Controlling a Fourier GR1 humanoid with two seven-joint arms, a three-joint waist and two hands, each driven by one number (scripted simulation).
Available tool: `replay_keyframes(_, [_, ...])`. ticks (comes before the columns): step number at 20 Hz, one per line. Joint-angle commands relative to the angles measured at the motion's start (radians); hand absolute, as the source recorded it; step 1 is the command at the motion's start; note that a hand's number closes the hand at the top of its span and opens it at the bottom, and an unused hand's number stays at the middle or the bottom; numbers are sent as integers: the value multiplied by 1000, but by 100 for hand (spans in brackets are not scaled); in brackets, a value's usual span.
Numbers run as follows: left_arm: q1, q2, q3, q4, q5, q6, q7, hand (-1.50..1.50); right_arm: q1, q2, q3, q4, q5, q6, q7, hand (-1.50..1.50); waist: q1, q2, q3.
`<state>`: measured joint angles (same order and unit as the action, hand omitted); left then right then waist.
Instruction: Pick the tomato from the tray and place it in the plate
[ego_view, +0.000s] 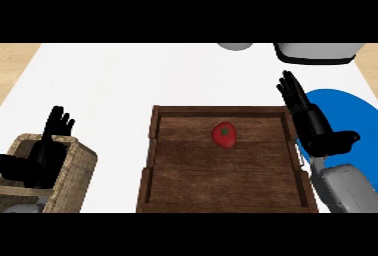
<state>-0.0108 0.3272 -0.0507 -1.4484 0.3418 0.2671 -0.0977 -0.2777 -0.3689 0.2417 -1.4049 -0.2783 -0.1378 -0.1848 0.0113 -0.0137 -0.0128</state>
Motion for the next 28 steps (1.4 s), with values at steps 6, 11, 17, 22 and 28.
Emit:
replay_keyframes(6, [-23, 20, -132, 56, -172, 59, 152, 0, -136, 238, 90, -185, 113, -354, 317, 150, -19, 9, 11])
replay_keyframes(11, [11, 19, -123, 50, -128, 31, 172, 0, -61, -194, 171, 17, 639, -411, 331, 150, -57, 2, 1])
replay_keyframes(17, [-19, -27, -179, 32, -180, 72, 215, 0, 135, 274, 164, -164, 387, -652, 51, -150, -32, 14, 18])
replay_keyframes(22, [-18, -24, -172, -12, -197, 81, 280, 0, 196, 112, 311, -170, 570, -531, 187, -150, -19, 9, 12])
replay_keyframes(28, [-29, -35, -179, 1, -206, 79, 283, 0, 28, -45, 299, -139, 807, -400, 571, -150, -20, 7, 8])
